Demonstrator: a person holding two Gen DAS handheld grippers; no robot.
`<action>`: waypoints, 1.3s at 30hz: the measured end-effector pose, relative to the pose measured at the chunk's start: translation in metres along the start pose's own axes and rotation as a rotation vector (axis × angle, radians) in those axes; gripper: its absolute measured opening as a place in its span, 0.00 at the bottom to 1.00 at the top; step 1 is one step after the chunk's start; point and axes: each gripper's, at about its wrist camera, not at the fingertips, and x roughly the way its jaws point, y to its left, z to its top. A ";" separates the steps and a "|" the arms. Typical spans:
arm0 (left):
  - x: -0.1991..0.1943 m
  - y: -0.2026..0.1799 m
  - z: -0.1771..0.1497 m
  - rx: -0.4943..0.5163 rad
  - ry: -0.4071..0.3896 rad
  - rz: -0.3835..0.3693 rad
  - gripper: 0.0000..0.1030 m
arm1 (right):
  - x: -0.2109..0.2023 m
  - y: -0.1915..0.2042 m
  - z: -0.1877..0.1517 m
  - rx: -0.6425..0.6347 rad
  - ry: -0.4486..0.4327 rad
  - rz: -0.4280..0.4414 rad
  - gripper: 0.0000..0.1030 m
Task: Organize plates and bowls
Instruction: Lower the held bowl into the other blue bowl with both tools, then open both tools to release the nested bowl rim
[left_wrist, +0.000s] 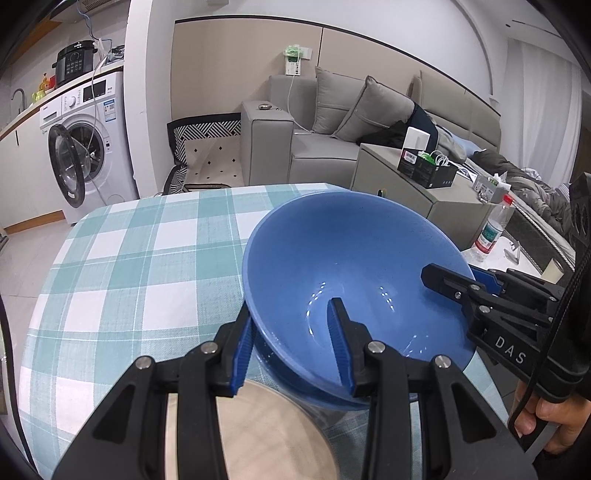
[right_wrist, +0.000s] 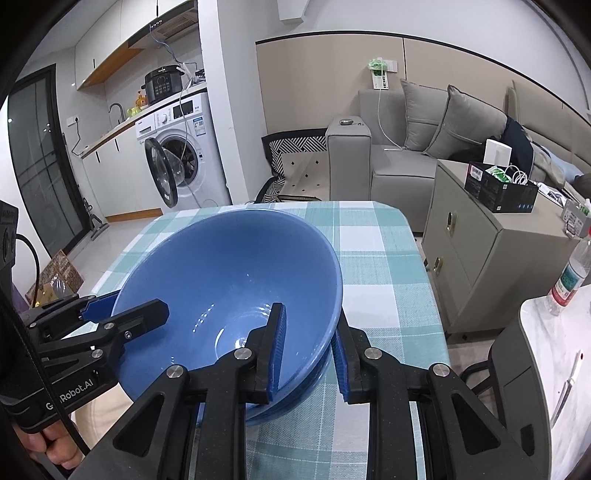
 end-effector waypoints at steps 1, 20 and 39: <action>0.001 0.001 0.000 0.000 0.001 0.002 0.36 | 0.001 0.001 0.000 -0.006 0.002 -0.003 0.23; 0.016 0.004 -0.012 0.011 0.037 0.034 0.36 | 0.014 0.010 -0.012 -0.053 0.023 -0.047 0.24; 0.024 0.004 -0.017 0.033 0.054 0.071 0.36 | 0.022 0.024 -0.022 -0.113 0.037 -0.095 0.31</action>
